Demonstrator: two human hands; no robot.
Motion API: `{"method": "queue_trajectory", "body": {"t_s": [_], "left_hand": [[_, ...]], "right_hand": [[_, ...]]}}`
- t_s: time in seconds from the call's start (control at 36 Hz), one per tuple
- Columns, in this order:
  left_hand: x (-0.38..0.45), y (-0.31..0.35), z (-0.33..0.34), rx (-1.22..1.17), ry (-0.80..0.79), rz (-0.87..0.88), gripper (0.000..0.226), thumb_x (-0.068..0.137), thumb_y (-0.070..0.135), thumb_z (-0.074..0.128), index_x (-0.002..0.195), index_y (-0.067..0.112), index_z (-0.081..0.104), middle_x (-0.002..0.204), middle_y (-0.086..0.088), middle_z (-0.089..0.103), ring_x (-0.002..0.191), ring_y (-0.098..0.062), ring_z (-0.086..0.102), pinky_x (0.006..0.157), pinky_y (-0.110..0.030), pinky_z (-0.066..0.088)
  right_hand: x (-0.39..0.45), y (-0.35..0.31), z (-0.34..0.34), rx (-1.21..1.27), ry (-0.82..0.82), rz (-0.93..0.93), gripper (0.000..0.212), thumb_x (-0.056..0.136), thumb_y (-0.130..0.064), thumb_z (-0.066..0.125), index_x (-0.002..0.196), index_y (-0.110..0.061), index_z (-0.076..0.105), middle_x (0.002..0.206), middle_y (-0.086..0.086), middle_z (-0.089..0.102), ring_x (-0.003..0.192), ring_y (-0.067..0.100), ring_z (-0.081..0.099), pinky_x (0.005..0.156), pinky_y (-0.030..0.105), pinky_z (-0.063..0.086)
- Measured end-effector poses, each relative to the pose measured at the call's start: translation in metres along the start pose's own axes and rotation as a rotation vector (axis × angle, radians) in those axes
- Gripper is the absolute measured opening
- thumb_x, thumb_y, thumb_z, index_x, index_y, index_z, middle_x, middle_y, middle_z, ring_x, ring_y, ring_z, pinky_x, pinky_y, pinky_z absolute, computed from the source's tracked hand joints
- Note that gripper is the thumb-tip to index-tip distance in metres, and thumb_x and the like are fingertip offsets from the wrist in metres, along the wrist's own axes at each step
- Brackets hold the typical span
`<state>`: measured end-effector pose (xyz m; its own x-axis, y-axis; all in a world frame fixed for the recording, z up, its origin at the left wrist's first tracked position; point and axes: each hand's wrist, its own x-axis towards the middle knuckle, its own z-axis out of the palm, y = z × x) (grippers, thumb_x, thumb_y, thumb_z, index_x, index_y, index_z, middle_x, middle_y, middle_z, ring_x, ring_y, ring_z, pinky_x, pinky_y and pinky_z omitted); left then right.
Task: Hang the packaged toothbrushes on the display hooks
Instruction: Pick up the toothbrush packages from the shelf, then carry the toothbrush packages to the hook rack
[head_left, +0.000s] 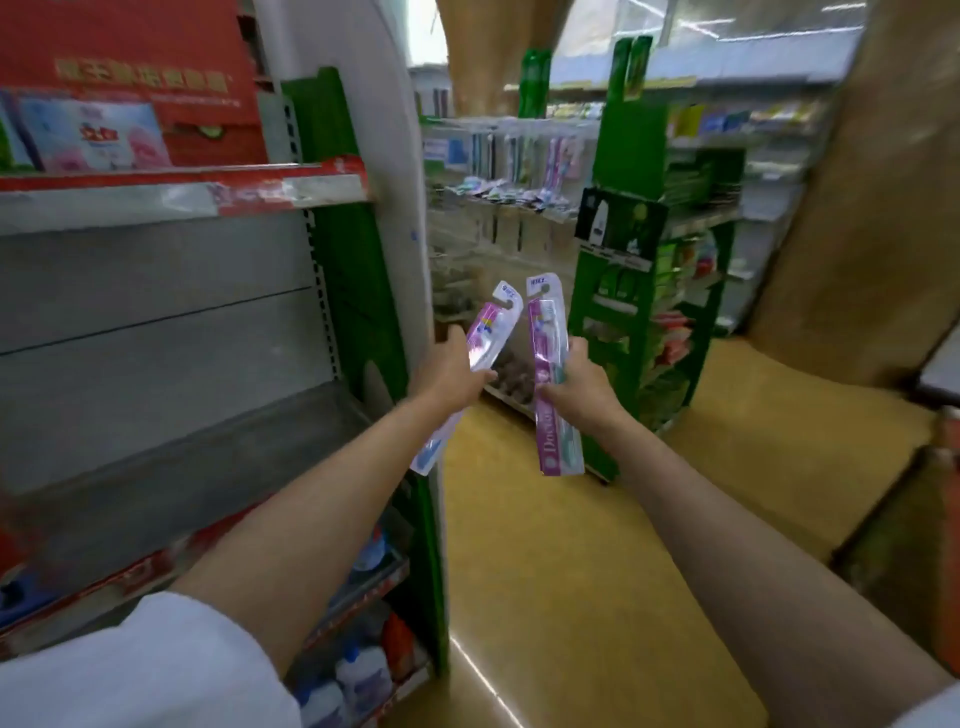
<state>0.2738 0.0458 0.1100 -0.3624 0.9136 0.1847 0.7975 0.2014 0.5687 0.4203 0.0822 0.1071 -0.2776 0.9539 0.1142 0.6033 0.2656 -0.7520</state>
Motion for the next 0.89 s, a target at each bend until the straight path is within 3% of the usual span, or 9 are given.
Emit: {"method": "queue_trajectory", "body": {"t_s": [0.11, 0.22, 0.33, 0.42, 0.56, 0.64, 0.89], "left_hand": [[0.009, 0.032, 0.018, -0.018, -0.025, 0.038, 0.038, 0.088, 0.031, 0.062, 0.106, 0.009, 0.036, 0.114, -0.015, 0.059, 0.098, -0.031, 0.058, 0.068, -0.034, 0.040], [0.027, 0.059, 0.034, -0.007, -0.061, 0.066, 0.043, 0.089, 0.030, 0.059, 0.118, 0.007, 0.038, 0.121, -0.018, 0.056, 0.108, -0.038, 0.055, 0.086, -0.041, 0.048], [0.050, 0.083, 0.057, -0.043, -0.105, 0.084, 0.045, 0.090, 0.029, 0.056, 0.123, 0.006, 0.036, 0.125, -0.020, 0.054, 0.111, -0.039, 0.054, 0.086, -0.042, 0.045], [0.074, 0.098, 0.076, -0.081, -0.145, 0.100, 0.046, 0.091, 0.029, 0.055, 0.124, 0.005, 0.035, 0.125, -0.020, 0.053, 0.111, -0.039, 0.054, 0.087, -0.042, 0.046], [0.121, 0.121, 0.103, -0.133, -0.205, 0.129, 0.044, 0.092, 0.026, 0.053, 0.124, 0.003, 0.034, 0.124, -0.021, 0.052, 0.111, -0.039, 0.053, 0.083, -0.038, 0.043], [0.143, 0.131, 0.120, -0.142, -0.247, 0.146, 0.045, 0.092, 0.025, 0.053, 0.125, 0.002, 0.033, 0.128, -0.022, 0.051, 0.114, -0.040, 0.052, 0.089, -0.040, 0.043], [0.209, 0.145, 0.158, -0.188, -0.320, 0.137, 0.050, 0.092, 0.024, 0.053, 0.130, 0.000, 0.031, 0.128, -0.022, 0.050, 0.115, -0.039, 0.051, 0.091, -0.041, 0.043]], "right_hand": [[0.003, 0.019, -0.031, 0.021, 0.025, 0.028, 0.057, 0.089, -0.009, 0.059, 0.136, -0.011, 0.025, 0.125, 0.014, 0.054, 0.112, 0.031, 0.058, 0.087, 0.041, 0.049], [0.014, 0.035, -0.056, 0.015, 0.074, 0.047, 0.063, 0.089, -0.009, 0.060, 0.140, -0.013, 0.022, 0.131, 0.013, 0.051, 0.112, 0.027, 0.057, 0.081, 0.036, 0.048], [0.031, 0.054, -0.079, 0.002, 0.119, 0.059, 0.062, 0.089, -0.009, 0.061, 0.138, -0.011, 0.024, 0.129, 0.013, 0.053, 0.105, 0.023, 0.057, 0.068, 0.022, 0.043], [0.051, 0.068, -0.093, -0.016, 0.163, 0.091, 0.056, 0.088, -0.008, 0.061, 0.133, -0.010, 0.027, 0.129, 0.015, 0.051, 0.114, 0.029, 0.056, 0.076, 0.030, 0.044], [0.088, 0.090, -0.121, -0.070, 0.211, 0.102, 0.054, 0.083, -0.005, 0.064, 0.127, -0.007, 0.032, 0.116, 0.009, 0.050, 0.111, 0.026, 0.053, 0.084, 0.035, 0.045], [0.110, 0.103, -0.130, -0.110, 0.224, 0.133, 0.051, 0.085, -0.006, 0.060, 0.128, -0.006, 0.033, 0.120, 0.015, 0.053, 0.111, 0.031, 0.054, 0.086, 0.037, 0.044], [0.171, 0.131, -0.128, -0.120, 0.205, 0.210, 0.053, 0.091, -0.016, 0.054, 0.136, -0.010, 0.027, 0.113, 0.014, 0.058, 0.092, 0.027, 0.059, 0.071, 0.034, 0.045]]}}
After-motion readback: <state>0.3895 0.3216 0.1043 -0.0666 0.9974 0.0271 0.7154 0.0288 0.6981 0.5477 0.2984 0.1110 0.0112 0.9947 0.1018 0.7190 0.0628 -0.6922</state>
